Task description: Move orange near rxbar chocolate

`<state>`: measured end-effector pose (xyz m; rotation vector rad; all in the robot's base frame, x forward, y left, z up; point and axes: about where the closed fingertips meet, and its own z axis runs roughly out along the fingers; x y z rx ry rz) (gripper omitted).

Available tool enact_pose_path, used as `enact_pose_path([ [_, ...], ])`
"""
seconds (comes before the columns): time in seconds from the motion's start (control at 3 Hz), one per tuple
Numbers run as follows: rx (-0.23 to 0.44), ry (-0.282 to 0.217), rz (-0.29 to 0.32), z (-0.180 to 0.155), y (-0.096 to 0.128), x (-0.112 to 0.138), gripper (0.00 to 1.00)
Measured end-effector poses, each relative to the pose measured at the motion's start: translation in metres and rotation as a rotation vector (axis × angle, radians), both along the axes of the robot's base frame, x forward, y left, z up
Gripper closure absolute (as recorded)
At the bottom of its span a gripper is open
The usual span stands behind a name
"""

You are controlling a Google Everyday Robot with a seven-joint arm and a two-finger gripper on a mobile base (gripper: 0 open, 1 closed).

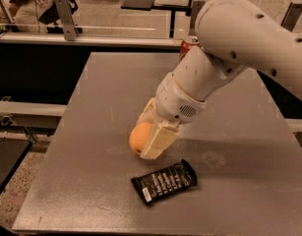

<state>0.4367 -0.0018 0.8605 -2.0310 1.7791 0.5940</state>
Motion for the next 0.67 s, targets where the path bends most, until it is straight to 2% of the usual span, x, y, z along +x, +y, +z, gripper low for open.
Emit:
enact_pose_path([
  [0.33,-0.003,0.013,0.014,-0.0071,-0.0035,-0.0137,1.0],
  [0.67,-0.018,0.019,0.025,-0.0119,-0.0068,-0.022,0.83],
])
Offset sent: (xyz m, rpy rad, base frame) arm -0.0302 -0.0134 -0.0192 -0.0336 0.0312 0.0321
